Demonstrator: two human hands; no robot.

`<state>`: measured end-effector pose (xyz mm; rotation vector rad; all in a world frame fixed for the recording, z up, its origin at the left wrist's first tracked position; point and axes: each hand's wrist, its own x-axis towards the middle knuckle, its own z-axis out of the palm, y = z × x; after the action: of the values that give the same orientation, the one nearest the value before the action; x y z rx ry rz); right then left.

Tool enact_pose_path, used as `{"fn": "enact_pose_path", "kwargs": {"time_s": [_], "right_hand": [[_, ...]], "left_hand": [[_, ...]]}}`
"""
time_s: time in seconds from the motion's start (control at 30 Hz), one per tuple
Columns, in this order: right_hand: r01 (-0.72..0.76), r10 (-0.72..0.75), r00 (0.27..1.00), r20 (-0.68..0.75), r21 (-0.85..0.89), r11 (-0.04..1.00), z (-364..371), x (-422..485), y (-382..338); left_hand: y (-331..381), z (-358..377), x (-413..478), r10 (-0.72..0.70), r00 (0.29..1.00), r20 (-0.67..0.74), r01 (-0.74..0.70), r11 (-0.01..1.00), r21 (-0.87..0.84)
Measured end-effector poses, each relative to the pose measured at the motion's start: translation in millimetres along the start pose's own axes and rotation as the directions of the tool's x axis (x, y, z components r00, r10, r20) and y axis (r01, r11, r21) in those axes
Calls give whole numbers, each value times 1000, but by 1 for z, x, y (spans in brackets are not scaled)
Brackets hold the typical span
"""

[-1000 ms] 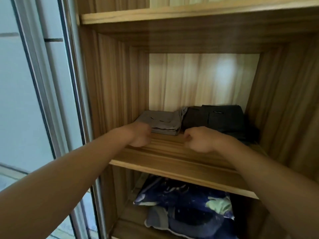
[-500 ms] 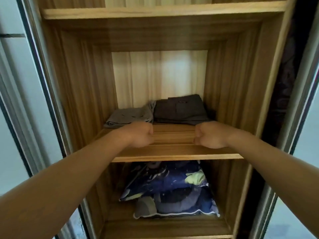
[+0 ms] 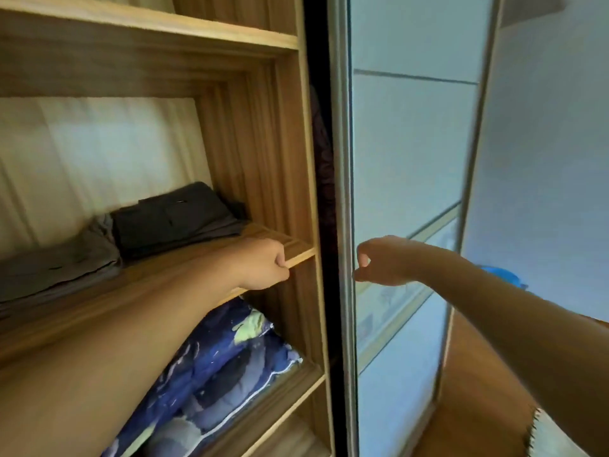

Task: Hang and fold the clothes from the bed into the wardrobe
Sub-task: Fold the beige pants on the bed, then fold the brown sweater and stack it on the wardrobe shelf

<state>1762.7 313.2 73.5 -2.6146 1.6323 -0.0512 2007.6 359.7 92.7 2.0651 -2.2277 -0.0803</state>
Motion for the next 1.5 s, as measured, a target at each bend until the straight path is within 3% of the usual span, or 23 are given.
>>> {"fn": "enact_pose_path", "kwargs": {"time_s": [0.1,0.27,0.57,0.77,1.2,1.5], "right_hand": [[-150,150,988,21,-1,989,6,-38,45],[-360,360,932,41,3,933,14,-93,116],[-677,673,735,87,25,736,38,-150,225],[-765,760,639,118,0,644,56,-132,321],[-839,828,542,143,22,544,56,-50,578],[-901,887,432,160,40,432,67,-19,717]], "left_hand": [[54,18,22,156,987,31,-158,986,54],[143,47,63,343,926,156,-339,939,-50],[267,104,144,535,824,184,-529,844,-87],[353,153,224,606,767,213,-604,793,-78],[541,198,440,647,727,231,-657,753,-41],[656,236,569,724,620,301,-740,668,-82]]}}
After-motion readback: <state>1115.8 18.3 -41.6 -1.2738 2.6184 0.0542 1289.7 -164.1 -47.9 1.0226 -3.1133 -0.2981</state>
